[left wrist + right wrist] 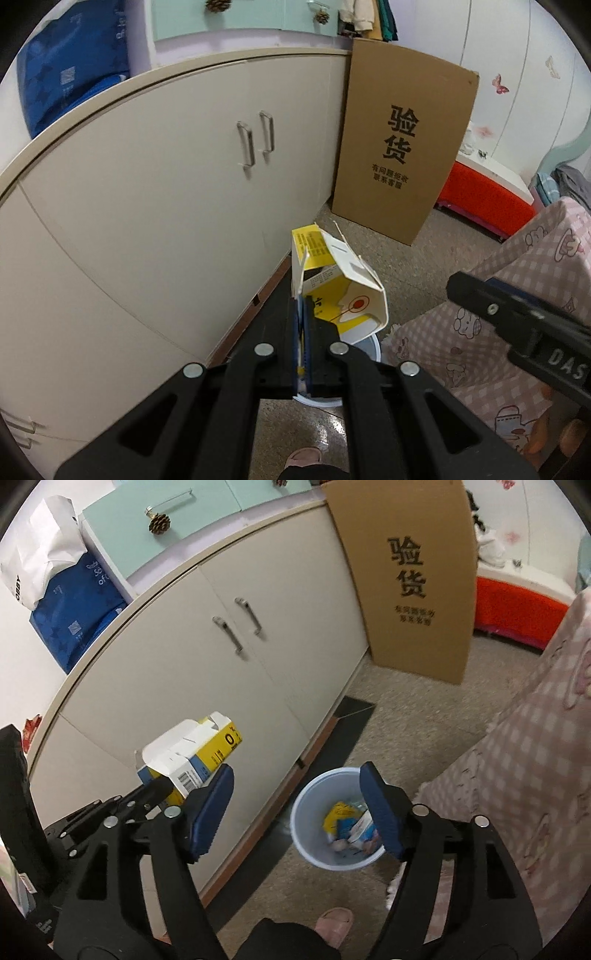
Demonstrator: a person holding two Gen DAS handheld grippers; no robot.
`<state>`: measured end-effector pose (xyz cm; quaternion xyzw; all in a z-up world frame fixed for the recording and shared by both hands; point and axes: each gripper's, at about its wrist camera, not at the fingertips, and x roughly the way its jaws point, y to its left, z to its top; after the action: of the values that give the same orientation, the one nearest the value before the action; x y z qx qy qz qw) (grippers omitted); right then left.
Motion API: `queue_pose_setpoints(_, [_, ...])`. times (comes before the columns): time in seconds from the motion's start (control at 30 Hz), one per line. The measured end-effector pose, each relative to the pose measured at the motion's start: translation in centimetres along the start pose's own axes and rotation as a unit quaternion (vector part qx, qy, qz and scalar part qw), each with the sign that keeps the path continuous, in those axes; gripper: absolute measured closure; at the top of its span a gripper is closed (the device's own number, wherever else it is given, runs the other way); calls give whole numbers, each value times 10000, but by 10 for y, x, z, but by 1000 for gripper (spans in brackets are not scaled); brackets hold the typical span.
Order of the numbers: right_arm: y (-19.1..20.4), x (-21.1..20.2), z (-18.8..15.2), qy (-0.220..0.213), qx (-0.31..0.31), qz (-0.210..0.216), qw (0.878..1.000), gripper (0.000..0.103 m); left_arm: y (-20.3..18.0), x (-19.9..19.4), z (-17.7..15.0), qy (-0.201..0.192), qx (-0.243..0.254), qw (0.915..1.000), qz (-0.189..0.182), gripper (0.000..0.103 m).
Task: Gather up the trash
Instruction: 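Carry carton and blue packet over the wastebasket and open both tools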
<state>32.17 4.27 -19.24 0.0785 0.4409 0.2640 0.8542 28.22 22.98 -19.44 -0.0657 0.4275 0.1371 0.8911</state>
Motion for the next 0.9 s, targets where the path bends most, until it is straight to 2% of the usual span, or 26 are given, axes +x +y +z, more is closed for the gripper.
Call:
queue_pose_setpoints(0.13, [-2, -14, 1, -244, -145, -255, 9993, 29, -11, 4, 1, 33, 64, 10000, -44, 100])
queue_pose_setpoints(0.3, [-9, -28, 5, -501, -27, -470, 9976, 27, -23, 6, 5, 31, 149, 9998, -92, 100])
queue_pose_setpoints(0.73, [-30, -49, 10, -843, 342, -516, 9945, 25, -41, 18, 25, 138, 119, 9994, -297, 98])
queue_pose_setpoints(0.77, [-31, -49, 10, -843, 348, -523, 9945, 25, -42, 22, 25, 226, 87, 9992, -330, 88])
queue_pose_setpoints(0.8, [-33, -49, 10, -825, 369, -531, 9945, 25, -42, 27, 26, 336, 35, 9989, -321, 58])
queue_pose_setpoints(0.83, [-34, -49, 9, -815, 391, -539, 9944, 25, -41, 30, 26, 395, -23, 9988, -282, 40])
queue_pose_setpoints(0.87, [-36, -50, 9, -811, 406, -541, 9944, 25, -39, 33, 25, 428, -112, 9988, -217, 26])
queue_pose_setpoints(0.9, [-38, -50, 8, -807, 418, -548, 9944, 25, -37, 35, 24, 453, -208, 9986, -175, 26])
